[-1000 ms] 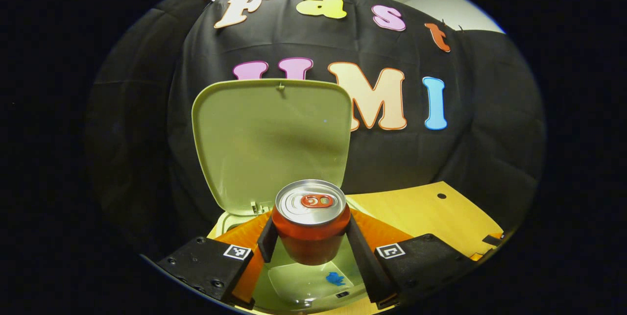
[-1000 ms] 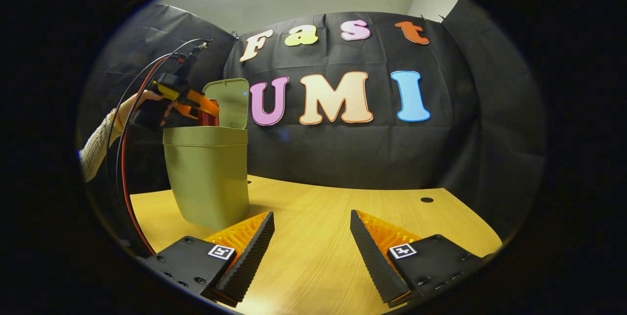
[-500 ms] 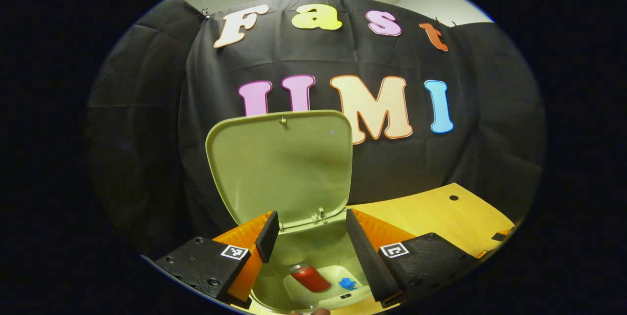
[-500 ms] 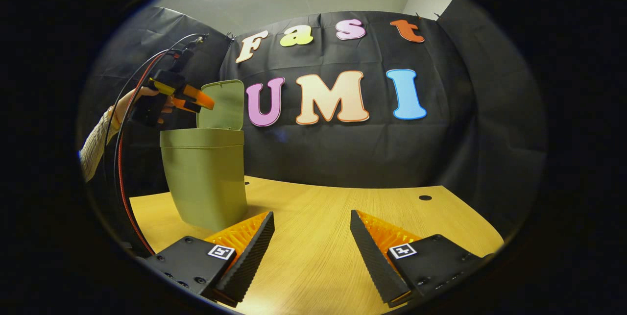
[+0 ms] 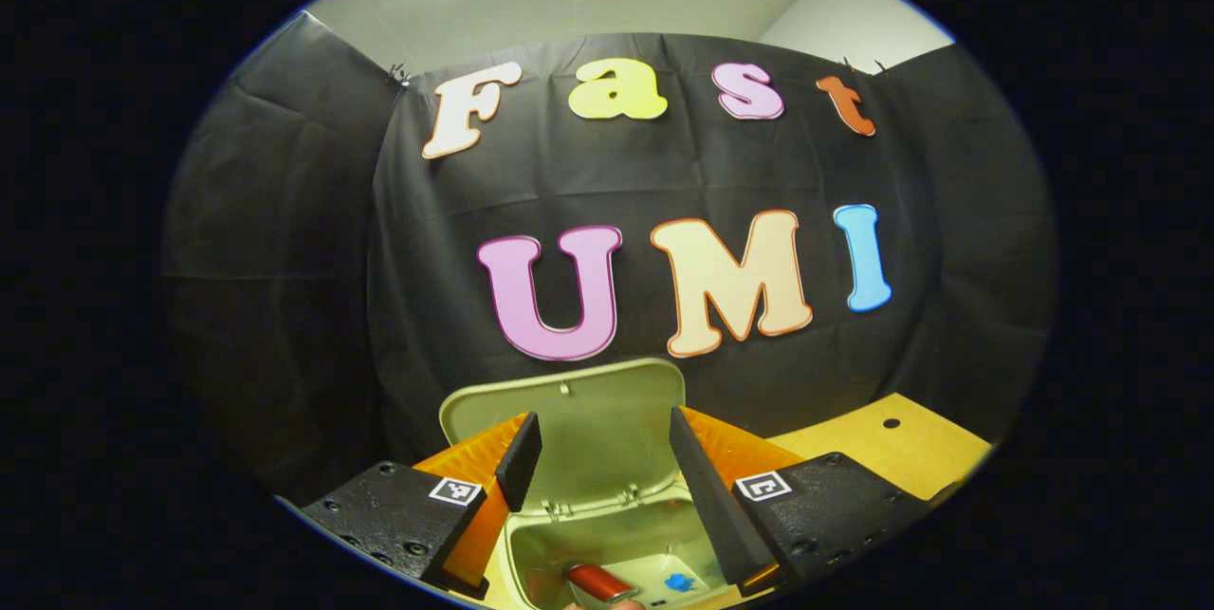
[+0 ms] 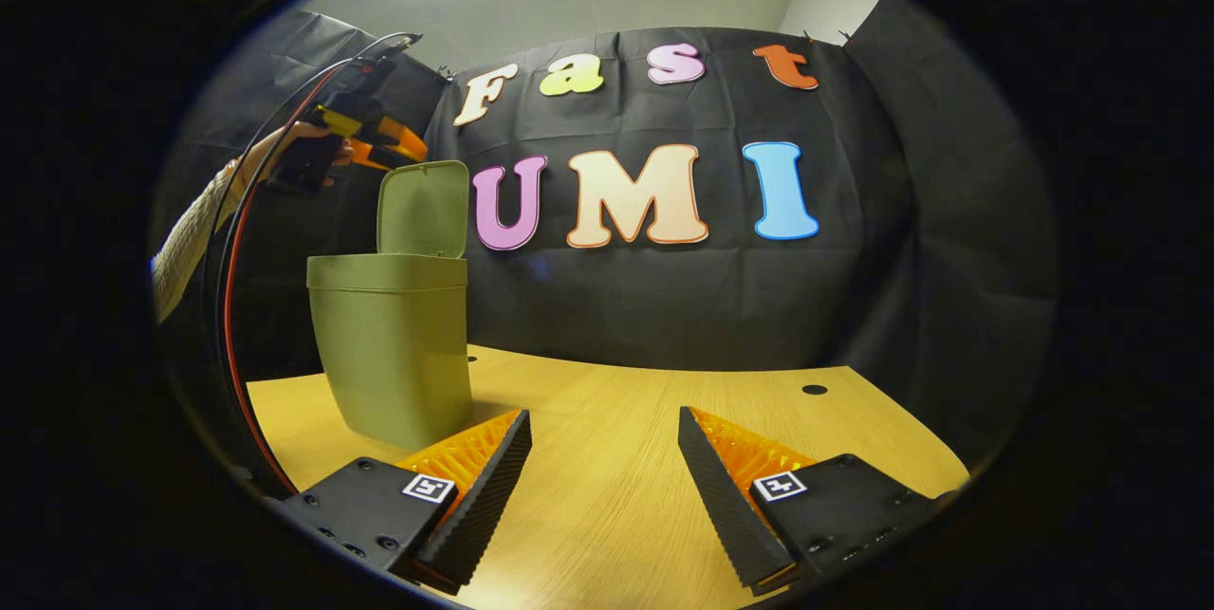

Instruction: Press the lid of the desktop garbage bin to open it, pick up the crumpled paper on the desktop and throw it into the bin, then pick up the pop can on the desktop and drop it into the bin, and finally close the garbage bin lid.

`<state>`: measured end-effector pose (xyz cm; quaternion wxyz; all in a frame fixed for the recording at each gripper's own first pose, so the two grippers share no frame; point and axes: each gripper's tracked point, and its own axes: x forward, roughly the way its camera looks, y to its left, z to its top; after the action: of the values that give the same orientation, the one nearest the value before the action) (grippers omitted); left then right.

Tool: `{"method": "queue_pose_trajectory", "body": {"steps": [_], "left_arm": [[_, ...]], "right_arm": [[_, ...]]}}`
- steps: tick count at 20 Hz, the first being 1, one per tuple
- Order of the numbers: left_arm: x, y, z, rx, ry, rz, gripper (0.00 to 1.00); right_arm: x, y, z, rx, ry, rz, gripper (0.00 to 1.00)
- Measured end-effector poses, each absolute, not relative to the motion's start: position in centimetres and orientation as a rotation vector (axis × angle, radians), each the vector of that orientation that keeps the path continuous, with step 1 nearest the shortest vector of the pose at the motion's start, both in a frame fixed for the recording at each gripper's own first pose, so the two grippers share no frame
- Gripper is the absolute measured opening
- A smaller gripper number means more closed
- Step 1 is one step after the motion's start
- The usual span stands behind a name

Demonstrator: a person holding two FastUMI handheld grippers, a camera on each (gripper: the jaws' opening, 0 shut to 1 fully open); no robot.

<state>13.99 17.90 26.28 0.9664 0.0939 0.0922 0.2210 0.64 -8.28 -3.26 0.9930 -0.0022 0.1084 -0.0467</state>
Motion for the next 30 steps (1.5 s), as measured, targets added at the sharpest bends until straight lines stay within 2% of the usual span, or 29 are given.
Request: {"method": "queue_pose_trajectory", "body": {"steps": [4,8,18,22,30], "left_arm": [[16.0,20.6,28.7,0.191,0.173,0.506,0.8],[17.8,23.5,29.0,0.231,0.172,0.567,0.82],[18.4,25.2,25.9,0.167,0.21,0.568,0.82],[17.6,23.6,25.3,0.114,0.207,0.519,0.82],[13.3,15.6,19.1,0.032,0.312,0.279,0.84]], "right_arm": [[1.0,-8.5,-4.2,0.0,0.237,-0.096,0.98],[1.3,-8.6,-5.1,-0.001,0.26,-0.097,0.98],[1.7,-8.1,-5.6,0.005,0.27,-0.082,0.98],[1.4,-8.5,-5.5,0.01,0.264,-0.09,0.98],[1.2,-8.0,-4.9,0.012,0.257,-0.085,0.98]]}}
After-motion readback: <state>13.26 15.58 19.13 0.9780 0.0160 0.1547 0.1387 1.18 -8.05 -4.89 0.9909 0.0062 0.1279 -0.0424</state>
